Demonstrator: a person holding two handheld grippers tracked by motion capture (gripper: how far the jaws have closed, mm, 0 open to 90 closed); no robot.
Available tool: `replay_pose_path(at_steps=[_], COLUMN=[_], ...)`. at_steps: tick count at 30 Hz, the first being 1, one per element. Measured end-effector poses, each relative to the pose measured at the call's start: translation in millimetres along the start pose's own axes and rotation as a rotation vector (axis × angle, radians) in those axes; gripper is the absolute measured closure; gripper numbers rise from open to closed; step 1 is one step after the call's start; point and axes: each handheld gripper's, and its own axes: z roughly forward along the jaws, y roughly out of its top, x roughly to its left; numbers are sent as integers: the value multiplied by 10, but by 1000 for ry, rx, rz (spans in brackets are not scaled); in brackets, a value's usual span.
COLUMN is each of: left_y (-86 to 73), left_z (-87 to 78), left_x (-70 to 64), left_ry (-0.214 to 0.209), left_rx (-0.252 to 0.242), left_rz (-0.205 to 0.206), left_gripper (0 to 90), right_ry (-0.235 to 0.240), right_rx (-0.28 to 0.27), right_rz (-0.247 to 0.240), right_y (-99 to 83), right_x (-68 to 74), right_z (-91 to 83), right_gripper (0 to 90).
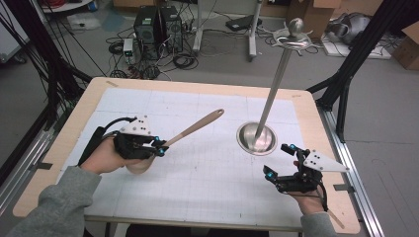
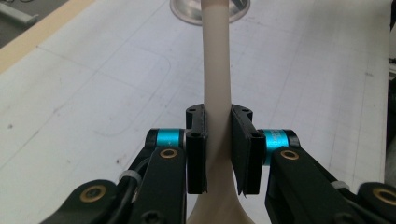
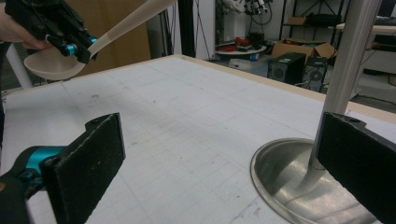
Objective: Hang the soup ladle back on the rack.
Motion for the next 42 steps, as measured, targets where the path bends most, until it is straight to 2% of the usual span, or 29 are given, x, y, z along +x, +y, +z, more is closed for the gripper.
replay_pose_path(at_steps=[1, 5, 8, 11, 12, 15, 24, 26, 42], left_y=[40, 194, 308, 438, 490, 605, 936, 988, 1378], left_z=[10, 57, 67, 63, 54, 46, -40, -50, -151], left_x=[2, 14, 35, 13, 7, -2, 41, 43, 26], left_ry=[5, 40, 43, 36, 36, 43, 63, 68, 56], left_rx=[-5, -66, -91, -92, -92, -90, -94, -104, -174], left_rz=[7, -8, -12, -2, 18, 37, 70, 62, 85], left_gripper=[768, 768, 769, 769, 769, 768, 768, 768, 769], right_ry=[-2, -2, -2, 0, 0, 3, 5, 4, 2], right_rx=[-1, -4, -5, -12, -10, -14, -20, -25, -33], right_rz=[2, 9, 10, 6, 9, 16, 14, 15, 18], right_y=[0, -2, -1, -2, -3, 0, 5, 4, 10], right_x=[-2, -6, -2, -14, -15, -11, -11, -13, -16], right_z=[-1, -3, -9, -7, -7, -6, -17, -19, -44], right_gripper=[1, 1, 1, 1, 1, 1, 1, 1, 1])
